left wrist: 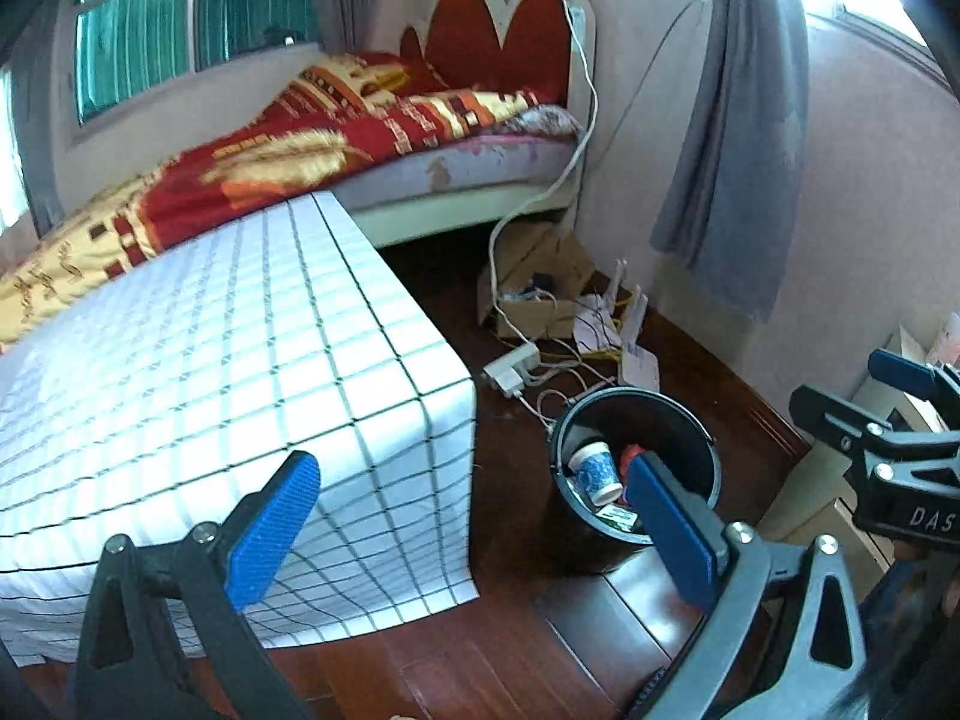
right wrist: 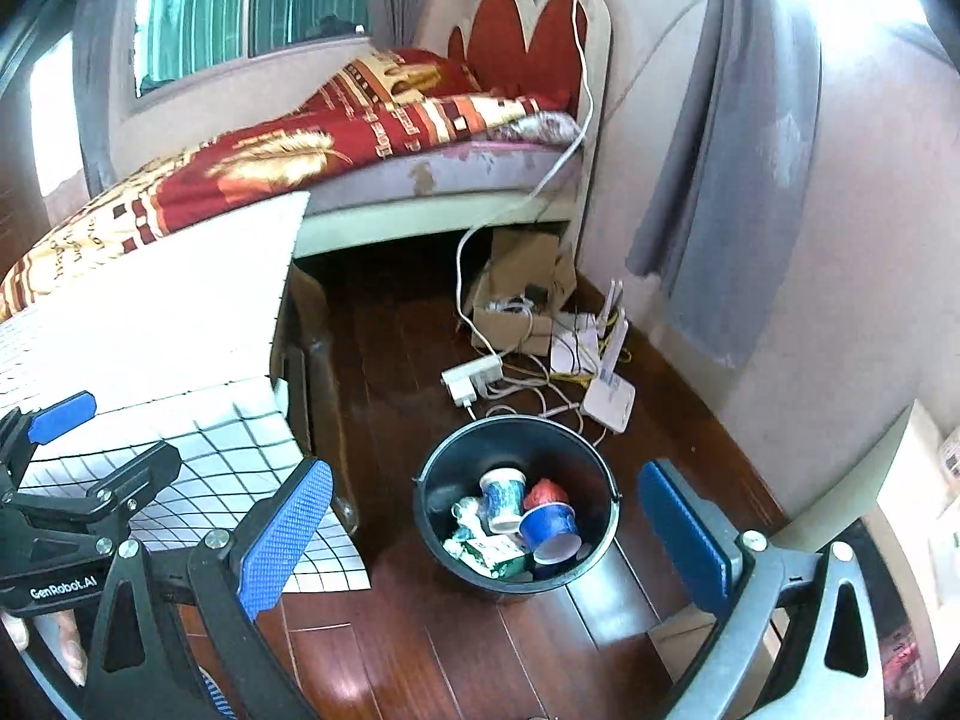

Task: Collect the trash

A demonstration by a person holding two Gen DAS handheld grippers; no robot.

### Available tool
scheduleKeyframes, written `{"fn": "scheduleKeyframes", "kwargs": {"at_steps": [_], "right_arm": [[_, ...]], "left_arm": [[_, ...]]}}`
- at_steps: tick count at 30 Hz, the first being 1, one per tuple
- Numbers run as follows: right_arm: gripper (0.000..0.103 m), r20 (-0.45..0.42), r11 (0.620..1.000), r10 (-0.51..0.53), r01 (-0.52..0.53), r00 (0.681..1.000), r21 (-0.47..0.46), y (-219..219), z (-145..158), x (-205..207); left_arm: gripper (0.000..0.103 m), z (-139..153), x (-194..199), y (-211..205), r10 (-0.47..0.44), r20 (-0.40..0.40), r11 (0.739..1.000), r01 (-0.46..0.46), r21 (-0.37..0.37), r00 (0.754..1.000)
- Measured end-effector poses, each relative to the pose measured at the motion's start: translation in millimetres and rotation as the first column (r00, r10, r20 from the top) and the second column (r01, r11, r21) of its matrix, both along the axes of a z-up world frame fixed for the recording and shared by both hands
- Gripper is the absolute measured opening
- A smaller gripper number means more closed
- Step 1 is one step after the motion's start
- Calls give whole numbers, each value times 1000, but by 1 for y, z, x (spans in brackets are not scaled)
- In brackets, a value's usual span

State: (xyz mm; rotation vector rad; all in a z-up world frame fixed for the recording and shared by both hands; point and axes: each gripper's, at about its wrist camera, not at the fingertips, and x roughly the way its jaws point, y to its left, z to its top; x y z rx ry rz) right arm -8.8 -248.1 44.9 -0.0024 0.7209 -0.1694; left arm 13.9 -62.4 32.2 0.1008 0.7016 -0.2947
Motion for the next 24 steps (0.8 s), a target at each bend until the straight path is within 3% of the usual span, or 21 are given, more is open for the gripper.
{"fn": "scheduleKeyframes", "kwargs": {"at_steps": [13, 24], "right_arm": [[103, 88, 996, 86, -84, 992, -17, 46, 44, -61], [103, 133, 997, 58, -50, 989, -62, 45, 67, -84]], "left_arm": [[102, 47, -65, 40, 119, 125, 992, -113, -50, 985], [102, 60, -79, 41, 101, 176, 993, -89, -73, 979]]}}
